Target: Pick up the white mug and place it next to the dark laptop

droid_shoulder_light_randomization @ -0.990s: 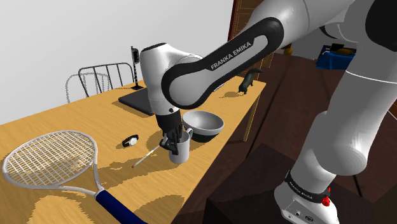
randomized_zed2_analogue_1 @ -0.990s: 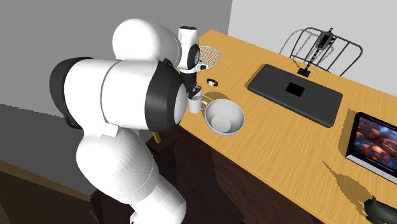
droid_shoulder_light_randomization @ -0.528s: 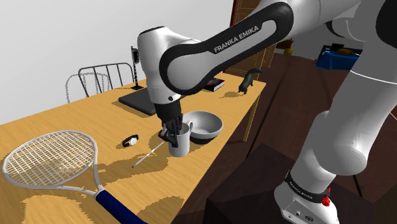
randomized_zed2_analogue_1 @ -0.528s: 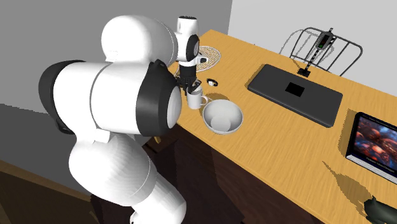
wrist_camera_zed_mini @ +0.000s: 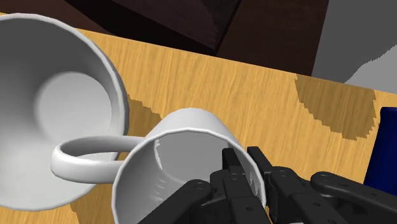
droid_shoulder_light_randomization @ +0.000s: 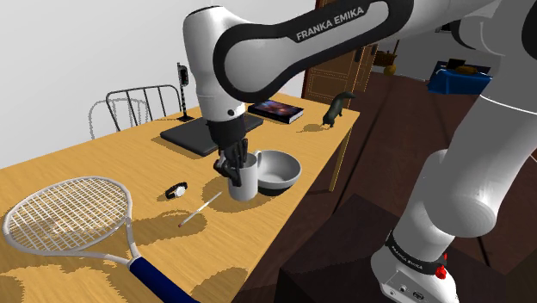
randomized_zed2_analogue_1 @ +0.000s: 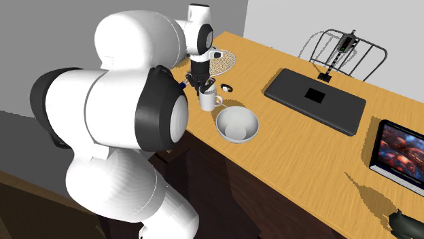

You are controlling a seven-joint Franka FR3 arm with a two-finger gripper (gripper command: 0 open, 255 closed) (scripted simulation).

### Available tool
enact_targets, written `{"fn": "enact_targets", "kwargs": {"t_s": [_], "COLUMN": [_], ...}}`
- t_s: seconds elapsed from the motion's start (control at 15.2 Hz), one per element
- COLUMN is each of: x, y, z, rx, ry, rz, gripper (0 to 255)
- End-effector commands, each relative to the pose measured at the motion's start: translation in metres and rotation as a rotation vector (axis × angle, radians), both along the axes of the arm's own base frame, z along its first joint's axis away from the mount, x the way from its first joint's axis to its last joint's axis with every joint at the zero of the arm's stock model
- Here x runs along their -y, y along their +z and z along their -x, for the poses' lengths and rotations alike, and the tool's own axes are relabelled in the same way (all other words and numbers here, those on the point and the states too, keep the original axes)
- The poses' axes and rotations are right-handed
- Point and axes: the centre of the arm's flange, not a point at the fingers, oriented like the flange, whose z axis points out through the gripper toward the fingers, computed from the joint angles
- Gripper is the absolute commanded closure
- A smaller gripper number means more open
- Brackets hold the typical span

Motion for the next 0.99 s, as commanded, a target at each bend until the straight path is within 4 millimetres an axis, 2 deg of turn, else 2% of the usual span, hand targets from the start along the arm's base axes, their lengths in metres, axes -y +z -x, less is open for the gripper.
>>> {"fn": "enact_targets", "kwargs": {"t_s": [0.0, 0.86, 0.92], "x": [0.001, 0.001, 0.001], "y": [0.011, 0.079, 0.080], "z": [0.000, 0.000, 0.000], "rx": [0.000, 0.000, 0.000], "ry": [0.000, 0.000, 0.000], "rz": [0.000, 0.000, 0.000], "gripper": [255, 255, 255]}}
